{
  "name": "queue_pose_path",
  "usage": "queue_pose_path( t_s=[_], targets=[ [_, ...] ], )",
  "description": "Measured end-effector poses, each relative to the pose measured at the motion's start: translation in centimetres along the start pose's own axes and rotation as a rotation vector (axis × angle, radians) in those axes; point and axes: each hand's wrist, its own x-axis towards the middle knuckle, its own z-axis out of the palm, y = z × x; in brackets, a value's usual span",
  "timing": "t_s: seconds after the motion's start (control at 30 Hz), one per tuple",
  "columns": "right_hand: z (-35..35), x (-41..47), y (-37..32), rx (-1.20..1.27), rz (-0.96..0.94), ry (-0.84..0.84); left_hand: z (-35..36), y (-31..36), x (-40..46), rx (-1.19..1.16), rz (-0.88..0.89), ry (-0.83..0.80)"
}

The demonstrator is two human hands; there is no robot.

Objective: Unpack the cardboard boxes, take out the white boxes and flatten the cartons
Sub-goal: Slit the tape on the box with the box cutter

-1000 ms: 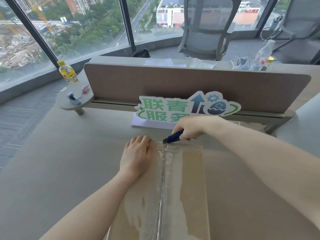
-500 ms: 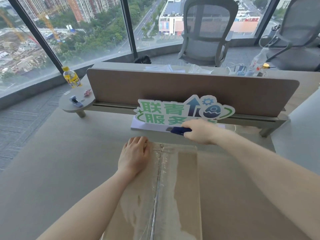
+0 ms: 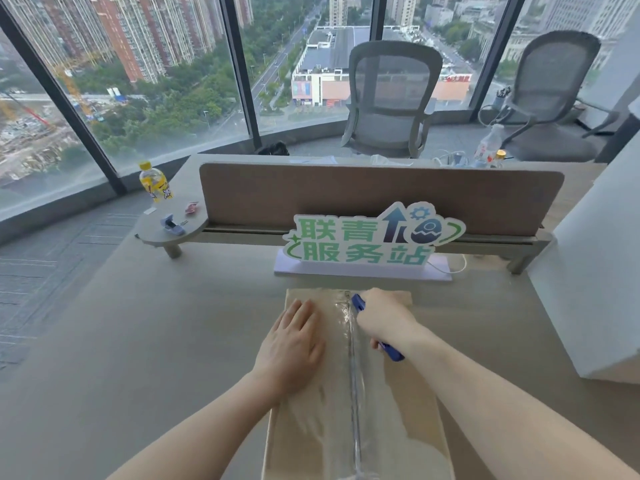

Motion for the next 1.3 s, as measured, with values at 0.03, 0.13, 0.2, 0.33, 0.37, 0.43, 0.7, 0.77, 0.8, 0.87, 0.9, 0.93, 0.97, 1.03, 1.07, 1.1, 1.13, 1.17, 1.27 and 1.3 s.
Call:
queue_pose_path(
  t_s=[0.03, 0.13, 0.2, 0.33, 0.37, 0.43, 0.7, 0.77, 0.8, 0.87, 0.9, 0.93, 0.97, 1.03, 1.07, 1.1, 1.13, 1.17, 1.27, 1.3],
  targets=[
    [0.3, -0.2, -0.6, 0.007, 0.022, 0.022, 0.2, -0.2, -0.3, 0.013, 0.021, 0.007],
    [1.4, -0.9, -2.1, -0.026, 0.085, 0.089, 0.8, -0.6, -0.7, -0.037, 0.032, 0.038],
    [1.9, -1.7, -2.9, -0.031, 0.135, 0.119, 1.1, -0.6, -0.8, -0.093, 0.035, 0.059],
    [3.2, -4.1, -3.8, -0.025, 0.227, 0.157, 1.4, -0.9, -0.7, -0.165, 0.051, 0.1],
    [3.7, -4.9, -3.9, -0.042, 0.244, 0.157, 1.5, -1.1, -0.6, -0.175, 0.056, 0.102],
    [4.9, -6.6, -3.9, -0.1, 0.269, 0.168, 1.6, -1.2, -0.6, -0.186, 0.064, 0.091],
    [7.8, -12.5, -2.6, -0.189, 0.358, 0.126, 1.5, -1.2, -0.6, -0.189, 0.055, 0.094],
    [8.5, -13.8, -2.2, -0.169, 0.365, 0.118, 1.5, -1.2, -0.6, -0.185, 0.056, 0.092],
    [8.8, -14.5, -2.1, -0.168, 0.367, 0.119, 1.5, -1.2, -0.6, -0.177, 0.057, 0.092],
    [9.2, -15.9, -1.7, -0.183, 0.368, 0.116, 1.5, -1.1, -0.6, -0.164, 0.056, 0.088],
    [9.3, -16.7, -1.5, -0.177, 0.366, 0.117, 1.5, -1.1, -0.6, -0.158, 0.055, 0.091],
    [9.5, -17.5, -1.3, -0.166, 0.361, 0.117, 1.5, -1.1, -0.6, -0.151, 0.054, 0.095],
    [9.7, -18.3, -1.1, -0.153, 0.356, 0.114, 1.5, -1.1, -0.6, -0.145, 0.055, 0.097],
    [10.2, -19.8, -0.8, -0.122, 0.353, 0.107, 1.5, -1.1, -0.7, -0.131, 0.058, 0.094],
    [10.6, -20.4, -0.5, -0.11, 0.355, 0.11, 1.5, -1.0, -0.7, -0.128, 0.057, 0.097],
    [10.9, -20.9, -0.2, -0.105, 0.361, 0.112, 1.5, -1.0, -0.8, -0.129, 0.054, 0.101],
    [11.2, -21.4, 0.2, -0.104, 0.367, 0.113, 1.6, -1.0, -0.8, -0.13, 0.049, 0.102],
    [11.6, -21.8, 0.7, -0.1, 0.372, 0.119, 1.6, -1.0, -0.9, -0.127, 0.046, 0.101],
    [12.5, -22.9, 1.8, -0.085, 0.359, 0.14, 1.6, -0.9, -0.9, -0.107, 0.044, 0.093],
    [12.8, -23.3, 2.1, -0.086, 0.358, 0.142, 1.5, -0.8, -0.9, -0.102, 0.044, 0.092]
  ],
)
